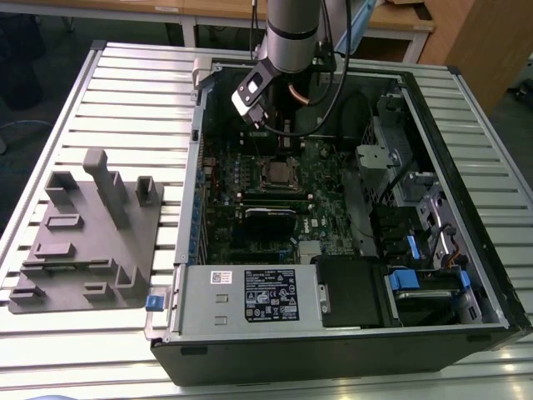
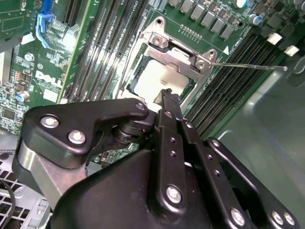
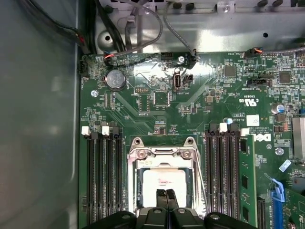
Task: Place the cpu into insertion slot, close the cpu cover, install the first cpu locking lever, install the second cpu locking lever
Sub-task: 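Close the cpu cover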
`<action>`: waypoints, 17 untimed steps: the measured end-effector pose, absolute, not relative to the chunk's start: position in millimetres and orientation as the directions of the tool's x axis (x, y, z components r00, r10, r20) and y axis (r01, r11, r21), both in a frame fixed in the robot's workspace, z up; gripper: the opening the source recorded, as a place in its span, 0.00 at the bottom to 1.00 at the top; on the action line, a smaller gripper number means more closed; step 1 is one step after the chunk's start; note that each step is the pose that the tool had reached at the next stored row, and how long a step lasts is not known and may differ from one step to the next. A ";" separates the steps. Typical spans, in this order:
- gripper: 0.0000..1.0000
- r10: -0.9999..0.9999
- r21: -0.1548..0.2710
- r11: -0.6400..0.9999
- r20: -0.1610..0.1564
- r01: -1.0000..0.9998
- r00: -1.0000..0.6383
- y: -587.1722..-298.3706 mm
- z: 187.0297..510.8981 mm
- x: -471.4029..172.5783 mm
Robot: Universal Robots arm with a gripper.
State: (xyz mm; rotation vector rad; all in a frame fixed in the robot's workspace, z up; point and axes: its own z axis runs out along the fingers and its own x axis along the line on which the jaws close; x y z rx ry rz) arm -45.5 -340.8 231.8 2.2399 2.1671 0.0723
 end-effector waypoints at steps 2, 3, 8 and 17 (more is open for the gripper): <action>0.11 0.999 0.050 -0.033 0.017 0.998 0.032 -341.1 231.7 -45.6; 0.11 0.999 0.050 -0.033 0.017 0.998 0.032 -341.1 231.7 -45.6; 0.11 0.999 0.050 -0.033 0.017 0.998 0.032 -341.2 231.7 -45.5; 0.11 0.999 0.050 0.050 0.017 0.998 -0.051 -341.2 231.6 -45.5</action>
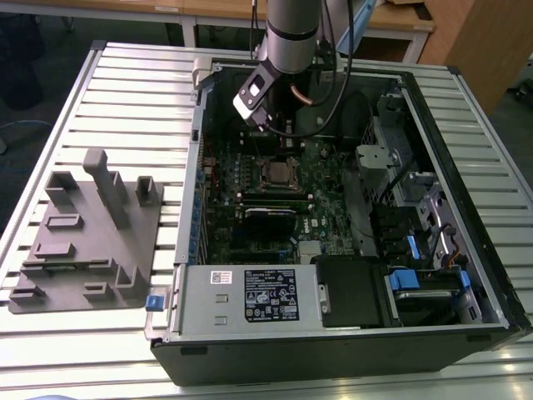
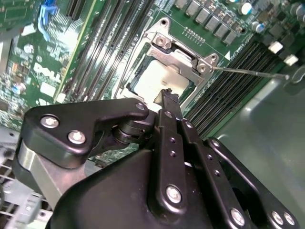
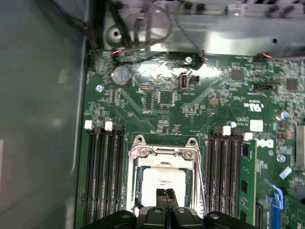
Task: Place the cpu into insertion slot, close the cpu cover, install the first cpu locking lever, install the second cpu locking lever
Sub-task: 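Close the cpu cover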
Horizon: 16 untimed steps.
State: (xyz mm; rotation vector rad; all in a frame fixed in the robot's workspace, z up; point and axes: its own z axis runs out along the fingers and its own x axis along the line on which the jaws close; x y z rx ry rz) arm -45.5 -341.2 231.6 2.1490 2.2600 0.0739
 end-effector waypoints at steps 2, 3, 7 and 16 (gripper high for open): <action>0.11 0.996 0.050 0.086 0.017 0.995 -0.087 -341.2 231.5 -45.5; 0.11 0.995 0.050 0.102 0.017 0.994 -0.102 -341.2 231.5 -45.5; 0.11 0.994 0.050 0.108 0.017 0.993 -0.109 -341.2 231.5 -45.5; 0.11 0.994 0.050 0.109 0.017 0.993 -0.110 -341.2 231.5 -45.5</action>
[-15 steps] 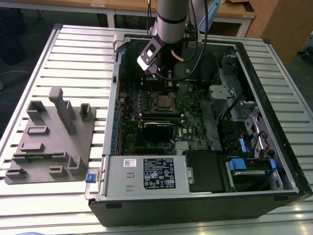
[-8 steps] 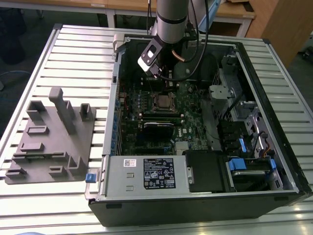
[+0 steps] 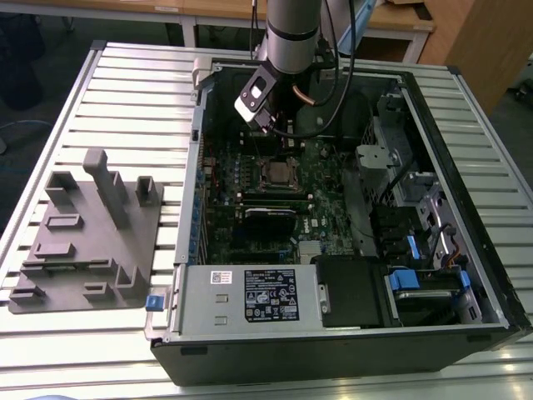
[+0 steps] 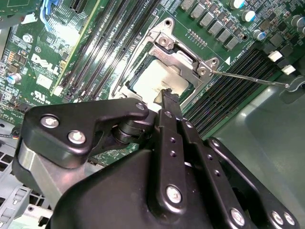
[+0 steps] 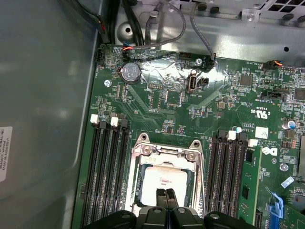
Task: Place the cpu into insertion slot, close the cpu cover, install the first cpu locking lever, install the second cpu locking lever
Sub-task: 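Close the cpu cover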
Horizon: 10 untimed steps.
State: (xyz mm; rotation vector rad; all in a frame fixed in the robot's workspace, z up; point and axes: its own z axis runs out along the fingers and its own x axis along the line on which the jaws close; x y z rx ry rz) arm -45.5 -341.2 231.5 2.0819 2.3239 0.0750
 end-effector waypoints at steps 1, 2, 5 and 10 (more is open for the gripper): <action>0.11 0.994 0.050 0.109 0.017 0.993 -0.110 -341.2 231.5 -45.5; 0.11 0.994 0.050 0.109 0.017 0.993 -0.110 -341.2 231.5 -45.5; 0.11 0.993 0.050 0.112 0.017 0.992 -0.113 -341.2 231.5 -45.5; 0.11 0.991 0.050 0.128 0.017 0.991 -0.129 -341.2 231.5 -45.5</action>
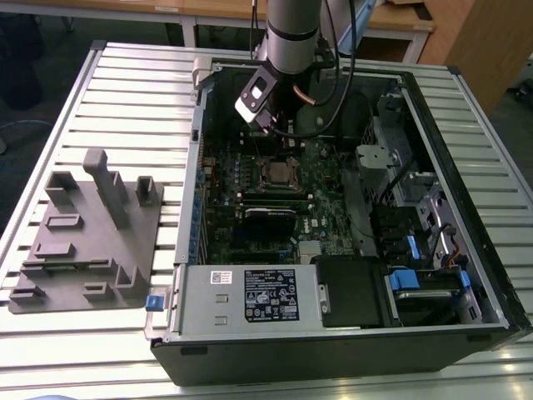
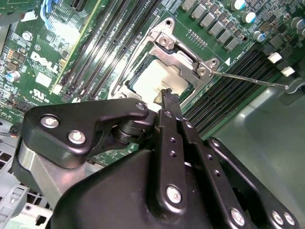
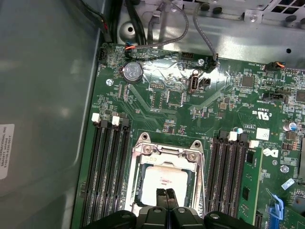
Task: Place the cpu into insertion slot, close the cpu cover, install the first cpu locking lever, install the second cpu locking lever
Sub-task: 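Close the cpu cover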
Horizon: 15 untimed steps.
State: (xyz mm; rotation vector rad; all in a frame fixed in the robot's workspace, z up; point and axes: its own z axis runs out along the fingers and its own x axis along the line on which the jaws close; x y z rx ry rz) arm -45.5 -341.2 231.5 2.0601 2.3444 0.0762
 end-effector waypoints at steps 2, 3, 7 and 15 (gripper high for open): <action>0.11 0.991 0.050 0.130 0.017 0.990 -0.131 -341.2 231.5 -45.5; 0.11 0.991 0.050 0.130 0.017 0.990 -0.131 -341.2 231.5 -45.5; 0.11 0.991 0.050 0.131 0.017 0.990 -0.132 -341.2 231.5 -45.5; 0.11 0.989 0.050 0.145 0.017 0.988 -0.146 -341.2 231.5 -45.5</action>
